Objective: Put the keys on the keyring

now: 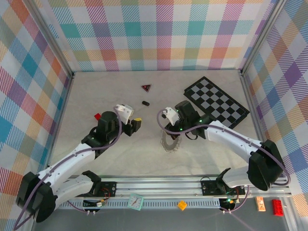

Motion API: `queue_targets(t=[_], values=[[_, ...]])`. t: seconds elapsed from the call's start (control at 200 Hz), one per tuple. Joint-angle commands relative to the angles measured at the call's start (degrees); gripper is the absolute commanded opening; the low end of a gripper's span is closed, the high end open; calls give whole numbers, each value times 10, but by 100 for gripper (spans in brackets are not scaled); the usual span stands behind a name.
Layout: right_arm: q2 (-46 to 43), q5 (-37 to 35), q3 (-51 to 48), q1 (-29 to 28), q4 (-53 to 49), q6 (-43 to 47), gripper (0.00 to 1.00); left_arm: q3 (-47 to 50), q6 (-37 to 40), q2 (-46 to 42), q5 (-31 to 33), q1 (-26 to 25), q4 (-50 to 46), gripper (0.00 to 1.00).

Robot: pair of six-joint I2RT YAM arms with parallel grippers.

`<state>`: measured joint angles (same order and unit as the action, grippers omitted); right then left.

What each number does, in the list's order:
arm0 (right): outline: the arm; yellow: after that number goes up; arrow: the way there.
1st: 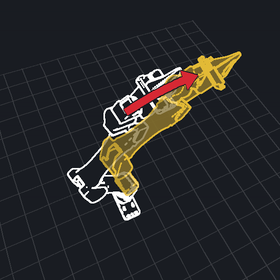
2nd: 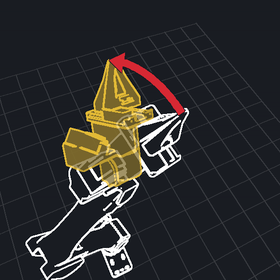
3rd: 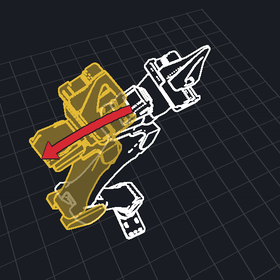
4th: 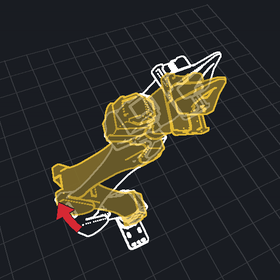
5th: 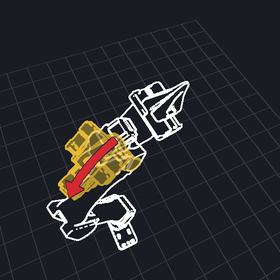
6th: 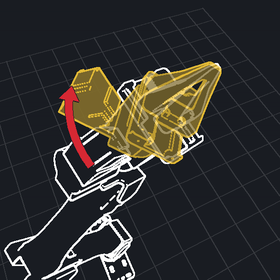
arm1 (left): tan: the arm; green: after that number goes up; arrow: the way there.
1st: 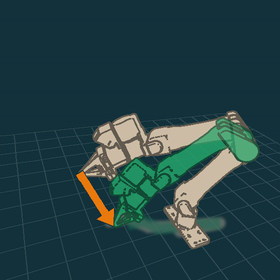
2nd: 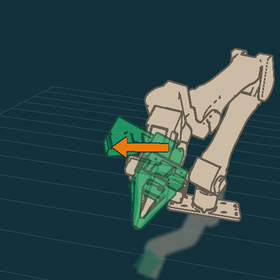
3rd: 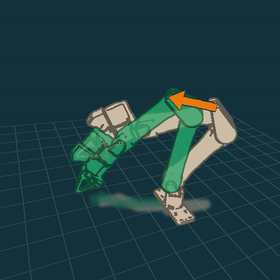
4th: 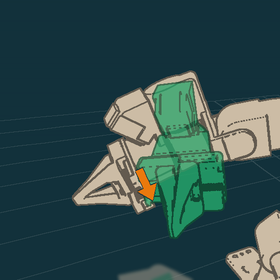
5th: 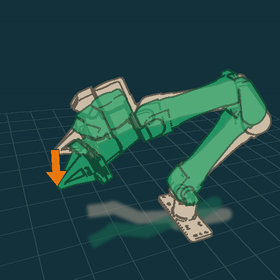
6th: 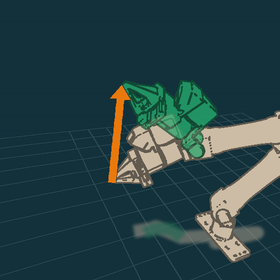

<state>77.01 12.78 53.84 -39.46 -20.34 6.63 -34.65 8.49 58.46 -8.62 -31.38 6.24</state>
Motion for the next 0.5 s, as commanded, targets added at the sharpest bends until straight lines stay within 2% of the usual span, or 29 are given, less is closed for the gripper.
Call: queue_targets(t=[0.0, 0.125, 0.225, 0.345, 0.5], values=[[-26, 91, -20, 11, 103, 61, 0, -27, 119, 21, -134, -2, 26, 50], [-56, 139, -66, 13, 181, 116, 0, -41, 189, 49, -201, -2, 27, 47], [-74, 155, -95, 13, 232, 154, 0, -72, 216, 74, -227, -2, -6, 46], [-65, 141, -87, 13, 227, 171, 0, -110, 221, 104, -239, -2, -61, 54], [-49, 146, -83, 14, 226, 174, 0, -119, 201, 120, -284, 2, -111, 60]])
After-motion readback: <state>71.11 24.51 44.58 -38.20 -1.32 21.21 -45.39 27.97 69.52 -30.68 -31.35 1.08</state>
